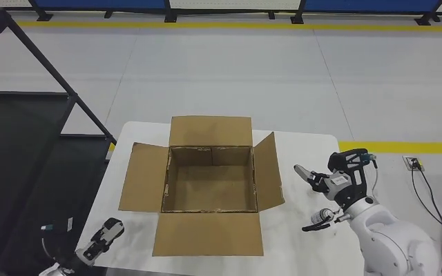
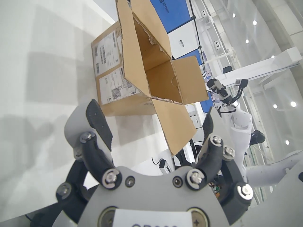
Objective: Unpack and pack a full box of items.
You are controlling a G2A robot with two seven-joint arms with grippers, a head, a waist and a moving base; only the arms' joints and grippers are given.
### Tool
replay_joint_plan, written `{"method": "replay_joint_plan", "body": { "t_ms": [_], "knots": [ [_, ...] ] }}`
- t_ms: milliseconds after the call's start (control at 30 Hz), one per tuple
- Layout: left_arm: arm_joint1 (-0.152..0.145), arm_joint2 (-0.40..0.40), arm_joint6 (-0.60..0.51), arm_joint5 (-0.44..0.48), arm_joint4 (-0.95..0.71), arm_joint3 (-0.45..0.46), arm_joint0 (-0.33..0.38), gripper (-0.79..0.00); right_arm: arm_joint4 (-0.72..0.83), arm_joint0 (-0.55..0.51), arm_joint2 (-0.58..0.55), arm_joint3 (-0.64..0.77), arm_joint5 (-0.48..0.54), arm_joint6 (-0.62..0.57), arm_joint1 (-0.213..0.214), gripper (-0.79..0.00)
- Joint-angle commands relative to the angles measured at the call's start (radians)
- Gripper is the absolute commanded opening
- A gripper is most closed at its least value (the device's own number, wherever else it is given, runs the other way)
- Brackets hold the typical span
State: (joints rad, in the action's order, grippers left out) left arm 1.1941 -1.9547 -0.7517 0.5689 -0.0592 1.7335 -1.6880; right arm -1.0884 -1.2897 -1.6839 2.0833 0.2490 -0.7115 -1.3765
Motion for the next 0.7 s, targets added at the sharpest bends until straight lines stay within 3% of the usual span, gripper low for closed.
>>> {"method": "replay_joint_plan", "body": {
  "t_ms": [0,167,367,667],
  "knots": [
    [0.004,0.048,0.078,-0.036,0.05,-0.017,0.039,0.0,0.003,-0.008,-0.004,-0.002,0.001,0.007,0.003,0.0],
    [0.01,0.138,0.187,-0.068,0.17,-0.069,0.11,0.0,0.019,-0.056,-0.026,0.014,-0.001,0.036,0.009,0.0],
    [0.018,0.208,0.292,-0.108,0.192,-0.12,0.166,0.0,0.04,-0.124,-0.057,0.036,0.0,0.079,0.016,0.0],
    [0.022,0.243,0.382,-0.161,0.175,-0.139,0.223,0.0,0.055,-0.157,-0.067,0.035,0.005,0.104,0.026,0.0]
  ]
}}
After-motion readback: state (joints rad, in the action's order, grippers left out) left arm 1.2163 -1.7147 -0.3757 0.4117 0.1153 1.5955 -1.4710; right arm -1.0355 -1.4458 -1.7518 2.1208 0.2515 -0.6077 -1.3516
